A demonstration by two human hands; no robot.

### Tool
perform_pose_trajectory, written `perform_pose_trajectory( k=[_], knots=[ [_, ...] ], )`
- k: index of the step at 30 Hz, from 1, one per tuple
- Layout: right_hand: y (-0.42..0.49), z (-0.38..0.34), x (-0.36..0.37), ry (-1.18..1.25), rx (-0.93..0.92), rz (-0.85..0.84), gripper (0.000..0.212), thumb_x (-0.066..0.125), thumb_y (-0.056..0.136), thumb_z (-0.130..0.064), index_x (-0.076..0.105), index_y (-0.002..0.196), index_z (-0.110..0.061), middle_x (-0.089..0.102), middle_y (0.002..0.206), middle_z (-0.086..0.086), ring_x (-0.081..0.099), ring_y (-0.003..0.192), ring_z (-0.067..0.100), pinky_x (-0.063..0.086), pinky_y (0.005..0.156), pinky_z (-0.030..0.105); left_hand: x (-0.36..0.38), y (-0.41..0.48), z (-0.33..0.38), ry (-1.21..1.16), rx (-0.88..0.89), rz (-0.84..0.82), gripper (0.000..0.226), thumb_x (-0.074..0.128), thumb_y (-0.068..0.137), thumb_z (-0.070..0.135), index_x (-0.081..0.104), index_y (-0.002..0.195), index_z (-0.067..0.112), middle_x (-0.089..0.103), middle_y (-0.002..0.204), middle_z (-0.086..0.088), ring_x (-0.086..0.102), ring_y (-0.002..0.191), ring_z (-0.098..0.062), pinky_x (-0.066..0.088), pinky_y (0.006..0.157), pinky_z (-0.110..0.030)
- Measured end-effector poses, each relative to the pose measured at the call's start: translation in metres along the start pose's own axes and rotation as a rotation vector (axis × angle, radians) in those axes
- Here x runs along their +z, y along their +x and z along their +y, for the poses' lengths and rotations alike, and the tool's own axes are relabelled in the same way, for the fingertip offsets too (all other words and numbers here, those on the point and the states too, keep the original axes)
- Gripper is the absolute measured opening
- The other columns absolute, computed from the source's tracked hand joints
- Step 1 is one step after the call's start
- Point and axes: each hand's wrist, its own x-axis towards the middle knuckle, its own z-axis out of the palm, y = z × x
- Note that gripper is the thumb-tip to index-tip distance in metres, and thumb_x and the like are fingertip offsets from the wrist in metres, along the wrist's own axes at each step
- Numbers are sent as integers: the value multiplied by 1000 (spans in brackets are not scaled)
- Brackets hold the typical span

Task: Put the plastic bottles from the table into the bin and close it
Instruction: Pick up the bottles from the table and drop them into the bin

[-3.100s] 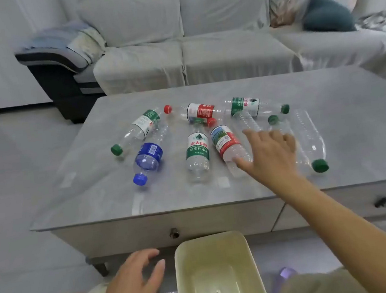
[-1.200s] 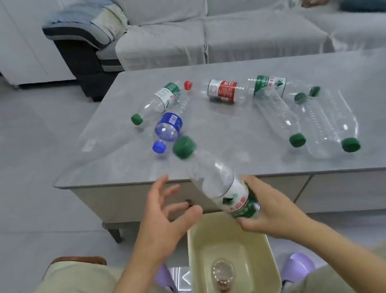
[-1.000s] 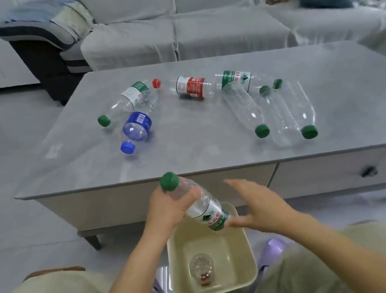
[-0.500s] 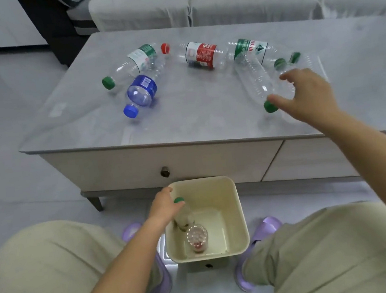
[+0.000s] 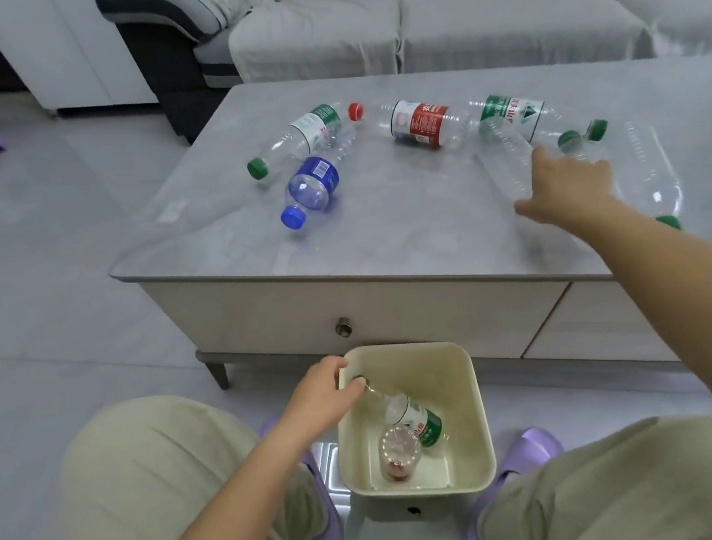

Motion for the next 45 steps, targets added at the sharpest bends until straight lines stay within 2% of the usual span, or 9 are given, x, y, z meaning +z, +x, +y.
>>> perform_pose_trajectory(
  k=[5,8,15,23,27,31,37,41,45],
  knots=[
    [-52,10,-85,502,-138,219,56,59,81,-52,52,125,-18,70,96,14,66,86,36,51,85,43,10,-7,-21,36,-26,-41,51,62,81,40,51,126,18,54,132,-3,56,115,-20,47,100,-37],
    [-113,4,-133,704,-234,101,56,62,74,-60,62,115,-22,66,75,1,63,63,20,50,72,32,23,-10,-35,105,-79,-81,48,60,82,41,52,125,19,55,131,-1,57,113,-19,46,100,-36],
    [-175,-51,6,42,-383,-518,50,55,74,-64,60,111,-31,67,107,0,62,100,25,45,73,33,50,6,-23,-91,-158,-48,14,59,86,26,61,95,16,60,93,-1,55,79,-17,50,78,-34],
    [-182,-65,135,-11,-363,-872,69,60,72,-60,42,129,-28,63,117,-1,59,106,25,44,74,34,77,27,-24,-434,-414,-73,19,53,88,20,45,71,19,42,71,2,43,68,-15,39,73,-30],
    [-149,-37,106,-3,-352,-711,70,50,78,-67,37,136,-30,60,127,-1,55,115,24,49,84,39,84,54,-16,-442,-469,-119,18,55,88,28,51,96,11,51,92,-3,49,88,-21,40,85,-31],
    [-134,3,61,43,-268,-648,67,44,79,-69,34,137,-38,60,127,-5,55,117,19,49,87,38,96,85,-9,-325,-533,-86,26,61,81,27,48,90,6,48,68,-1,47,59,-14,46,68,-30],
    [-141,43,37,285,-117,-558,69,38,59,-81,57,113,-42,66,82,-20,62,76,0,52,75,32,113,111,-12,-554,-626,30,36,65,81,20,51,112,9,51,68,-4,51,60,-21,41,55,-27],
    [-136,63,2,676,103,-112,42,49,69,-75,65,71,-36,66,54,-10,62,50,9,50,52,30,120,121,-14,-364,-475,16,49,62,85,30,47,126,7,62,91,-15,59,75,-30,46,70,-31],
    [-101,88,-15,609,241,229,63,47,63,-85,57,96,-32,61,78,4,60,74,30,52,71,42,121,109,-8,-178,-268,-159,29,62,85,33,47,107,22,60,87,1,57,69,-18,47,64,-29]
  ],
)
